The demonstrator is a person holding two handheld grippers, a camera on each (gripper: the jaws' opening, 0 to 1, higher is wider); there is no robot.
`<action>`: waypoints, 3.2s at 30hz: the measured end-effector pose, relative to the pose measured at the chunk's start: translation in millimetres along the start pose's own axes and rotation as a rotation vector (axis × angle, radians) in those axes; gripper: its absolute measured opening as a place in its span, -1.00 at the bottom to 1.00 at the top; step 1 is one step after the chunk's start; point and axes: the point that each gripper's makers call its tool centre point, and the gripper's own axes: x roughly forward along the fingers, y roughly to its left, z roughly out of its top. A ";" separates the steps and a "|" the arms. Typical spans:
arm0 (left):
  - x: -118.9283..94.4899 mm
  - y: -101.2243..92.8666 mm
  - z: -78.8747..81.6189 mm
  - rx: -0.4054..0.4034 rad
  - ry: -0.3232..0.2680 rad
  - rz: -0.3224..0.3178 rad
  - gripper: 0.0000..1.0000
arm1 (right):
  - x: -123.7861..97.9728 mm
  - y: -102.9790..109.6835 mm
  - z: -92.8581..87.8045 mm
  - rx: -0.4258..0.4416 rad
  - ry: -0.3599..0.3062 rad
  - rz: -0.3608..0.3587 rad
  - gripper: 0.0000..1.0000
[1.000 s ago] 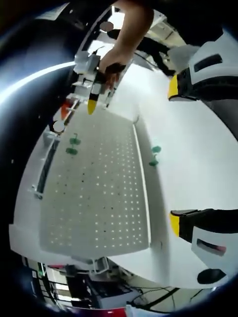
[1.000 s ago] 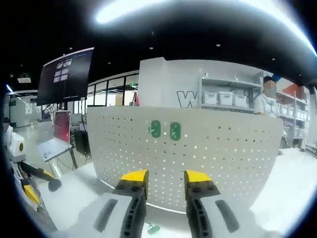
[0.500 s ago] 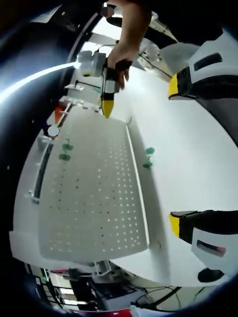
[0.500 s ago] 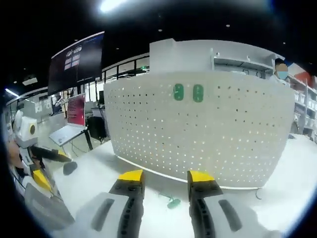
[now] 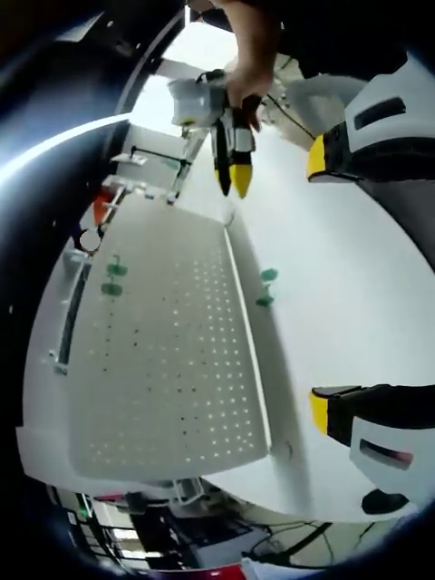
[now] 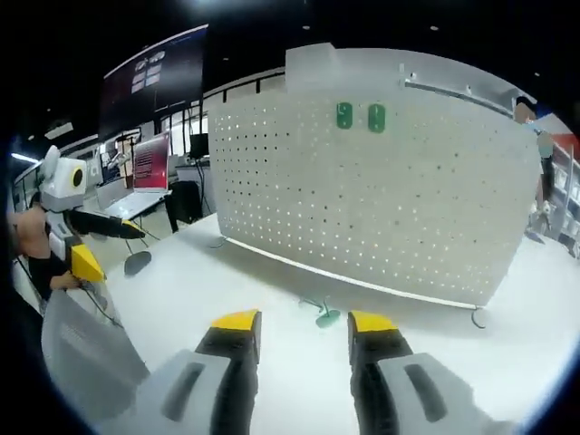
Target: Insert the hook assembly into the mounting plate slot until the hook locks in place.
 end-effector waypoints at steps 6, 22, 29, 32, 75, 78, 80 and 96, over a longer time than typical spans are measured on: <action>-0.4 -0.1 -5.6 -0.002 0.014 0.001 0.89 | -7.8 3.6 -19.2 0.010 0.037 -0.002 -0.22; -2.9 6.7 -14.9 -0.032 0.022 0.015 0.90 | -15.4 8.7 -32.5 0.041 0.068 0.021 -0.02; -2.3 10.6 -13.5 -0.046 0.013 0.012 0.90 | -14.8 8.9 -37.6 0.049 0.087 0.008 0.15; -1.6 12.5 -13.7 -0.042 0.018 0.011 0.90 | -14.6 12.9 -42.3 0.049 0.099 0.016 0.15; 18.5 17.3 -38.9 -0.075 0.131 0.011 0.85 | 105.3 -17.6 -47.8 0.060 0.161 0.086 -0.37; 20.1 18.4 -42.1 -0.083 0.142 0.010 0.84 | 118.9 -21.4 -49.8 0.055 0.179 0.090 -0.46; 20.3 20.0 -43.1 -0.089 0.149 0.014 0.83 | 128.3 -22.9 -51.4 0.050 0.190 0.091 -0.47; 17.1 34.3 -50.2 -0.124 0.160 0.047 0.80 | 176.0 -28.6 -63.2 0.032 0.262 0.073 -0.58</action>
